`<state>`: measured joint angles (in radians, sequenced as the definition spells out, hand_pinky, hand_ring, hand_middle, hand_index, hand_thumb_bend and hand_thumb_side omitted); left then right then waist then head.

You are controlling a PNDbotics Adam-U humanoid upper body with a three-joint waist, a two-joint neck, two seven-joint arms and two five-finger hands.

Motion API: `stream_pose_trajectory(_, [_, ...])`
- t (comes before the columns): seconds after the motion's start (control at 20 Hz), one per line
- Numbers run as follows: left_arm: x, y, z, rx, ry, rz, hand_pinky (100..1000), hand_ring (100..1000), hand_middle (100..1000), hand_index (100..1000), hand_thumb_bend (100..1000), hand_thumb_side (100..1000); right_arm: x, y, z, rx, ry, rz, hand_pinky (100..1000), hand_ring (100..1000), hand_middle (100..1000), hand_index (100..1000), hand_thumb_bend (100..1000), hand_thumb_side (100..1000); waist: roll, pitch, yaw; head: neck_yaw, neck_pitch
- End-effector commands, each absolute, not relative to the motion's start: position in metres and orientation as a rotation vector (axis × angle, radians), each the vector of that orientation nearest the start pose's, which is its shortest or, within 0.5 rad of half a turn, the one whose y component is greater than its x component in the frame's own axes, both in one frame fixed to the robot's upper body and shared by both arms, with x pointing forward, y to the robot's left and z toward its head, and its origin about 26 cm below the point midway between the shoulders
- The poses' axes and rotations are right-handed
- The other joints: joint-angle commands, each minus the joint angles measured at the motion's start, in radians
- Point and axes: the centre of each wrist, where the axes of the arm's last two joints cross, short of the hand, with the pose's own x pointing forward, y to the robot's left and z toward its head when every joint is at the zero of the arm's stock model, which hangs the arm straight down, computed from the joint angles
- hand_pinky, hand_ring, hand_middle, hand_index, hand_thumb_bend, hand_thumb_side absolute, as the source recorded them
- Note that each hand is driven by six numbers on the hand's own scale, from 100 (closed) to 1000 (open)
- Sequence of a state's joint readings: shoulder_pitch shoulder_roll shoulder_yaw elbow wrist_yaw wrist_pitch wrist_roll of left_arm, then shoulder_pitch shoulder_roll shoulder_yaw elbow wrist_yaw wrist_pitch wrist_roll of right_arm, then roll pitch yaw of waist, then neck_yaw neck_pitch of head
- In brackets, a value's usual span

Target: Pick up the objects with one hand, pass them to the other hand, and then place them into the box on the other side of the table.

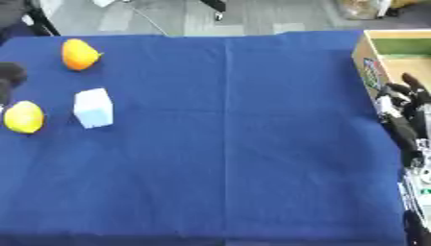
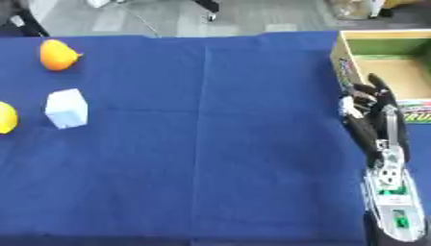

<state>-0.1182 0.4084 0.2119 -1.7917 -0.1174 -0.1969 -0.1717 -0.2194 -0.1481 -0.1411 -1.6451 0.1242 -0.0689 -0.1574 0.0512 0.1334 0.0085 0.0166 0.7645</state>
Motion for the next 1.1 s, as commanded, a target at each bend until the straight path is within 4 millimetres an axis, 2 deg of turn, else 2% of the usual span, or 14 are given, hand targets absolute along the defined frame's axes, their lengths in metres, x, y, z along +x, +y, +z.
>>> stream_pose_trajectory(0.05, [0.304, 0.373, 0.142, 0.507, -1.923, -0.733, 825, 766, 750, 850, 509, 602, 0.327, -0.296, 0.088, -0.419, -1.95, 0.026, 739, 725, 763, 937, 141, 396, 0.015, -0.036, -0.001, -0.002, 0.006])
stream_pose_trajectory(0.3, [0.333, 0.376, 0.156, 0.552, -1.717, -0.974, 819, 772, 769, 879, 530, 475, 0.326, -0.297, 0.087, -0.426, -1.945, 0.031, 739, 725, 763, 937, 142, 395, 0.019, -0.044, -0.006, -0.009, 0.006])
stream_pose_trajectory(0.5, [0.353, 0.392, 0.181, 0.654, -1.564, -1.13, 812, 768, 768, 880, 538, 454, 0.326, -0.296, 0.086, -0.421, -1.941, 0.026, 739, 725, 763, 937, 142, 395, 0.016, -0.046, -0.017, -0.005, 0.006])
stream_pose_trajectory(0.65, [0.362, 0.412, 0.199, 0.732, -1.458, -1.248, 808, 765, 766, 881, 545, 445, 0.325, -0.295, 0.085, -0.412, -1.941, 0.024, 738, 725, 763, 937, 143, 397, 0.013, -0.046, -0.027, -0.001, 0.006])
stream_pose_trajectory(0.85, [0.363, 0.452, 0.223, 0.839, -1.284, -1.364, 807, 754, 766, 881, 547, 444, 0.326, -0.29, 0.084, -0.389, -1.944, 0.024, 737, 725, 763, 937, 141, 395, 0.003, -0.045, -0.044, 0.016, 0.006])
stream_pose_trajectory(1.1, [0.37, 0.471, 0.214, 0.871, -1.21, -1.422, 806, 744, 765, 881, 548, 447, 0.326, -0.289, 0.083, -0.383, -1.942, 0.024, 738, 725, 763, 937, 140, 396, -0.001, -0.046, -0.044, 0.019, 0.006])
